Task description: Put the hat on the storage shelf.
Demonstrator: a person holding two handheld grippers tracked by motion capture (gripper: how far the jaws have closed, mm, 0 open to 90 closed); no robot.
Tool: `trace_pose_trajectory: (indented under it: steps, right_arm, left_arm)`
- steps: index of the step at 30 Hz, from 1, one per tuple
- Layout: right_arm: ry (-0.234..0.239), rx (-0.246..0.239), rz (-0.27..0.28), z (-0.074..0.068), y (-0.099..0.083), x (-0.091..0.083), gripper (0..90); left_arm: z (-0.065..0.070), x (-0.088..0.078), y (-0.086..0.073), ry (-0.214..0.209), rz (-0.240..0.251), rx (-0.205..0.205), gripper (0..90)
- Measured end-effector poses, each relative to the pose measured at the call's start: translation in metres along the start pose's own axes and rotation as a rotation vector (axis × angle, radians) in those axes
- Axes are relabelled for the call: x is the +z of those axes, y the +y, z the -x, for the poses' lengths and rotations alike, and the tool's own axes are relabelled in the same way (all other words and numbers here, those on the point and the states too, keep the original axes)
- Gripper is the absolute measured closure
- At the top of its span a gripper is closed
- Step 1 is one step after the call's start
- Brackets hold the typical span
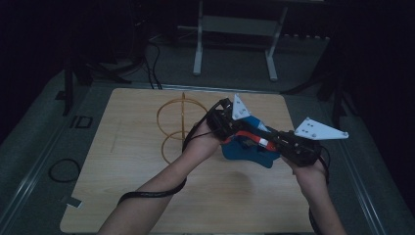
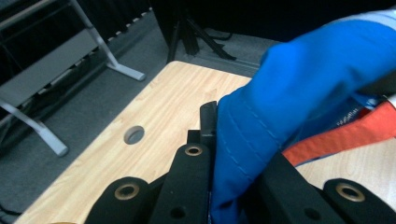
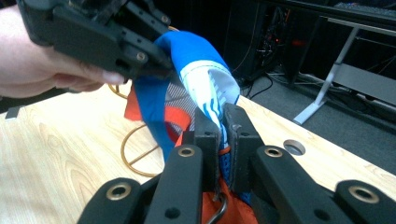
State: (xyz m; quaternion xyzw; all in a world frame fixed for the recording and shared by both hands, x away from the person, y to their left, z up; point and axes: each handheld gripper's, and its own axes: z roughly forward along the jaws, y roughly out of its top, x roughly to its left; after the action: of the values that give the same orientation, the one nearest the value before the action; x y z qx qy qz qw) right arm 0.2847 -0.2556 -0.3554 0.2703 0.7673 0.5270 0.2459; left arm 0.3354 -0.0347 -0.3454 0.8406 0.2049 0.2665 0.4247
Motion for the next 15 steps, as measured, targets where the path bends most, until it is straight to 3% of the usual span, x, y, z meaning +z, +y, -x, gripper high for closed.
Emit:
trace_pose_trajectory:
  steps: [2, 6, 13, 15]
  right_arm:
    - [-0.007, 0.004, 0.007, 0.000, 0.000, -0.004, 84.1]
    - [-0.011, 0.013, 0.019, -0.003, 0.002, -0.013, 76.0]
    - [0.056, 0.042, 0.075, -0.005, 0.002, -0.029, 51.0]
    - [0.043, 0.029, 0.089, -0.005, 0.002, -0.034, 44.4]
  left_arm:
    - [0.003, -0.001, 0.003, 0.015, 0.003, 0.036, 90.0]
    - [0.005, -0.006, 0.005, 0.011, 0.023, 0.042, 90.0]
    - [0.003, -0.013, 0.001, 0.012, 0.049, 0.069, 90.0]
    - [0.001, -0.016, -0.001, 0.010, 0.070, 0.088, 90.0]
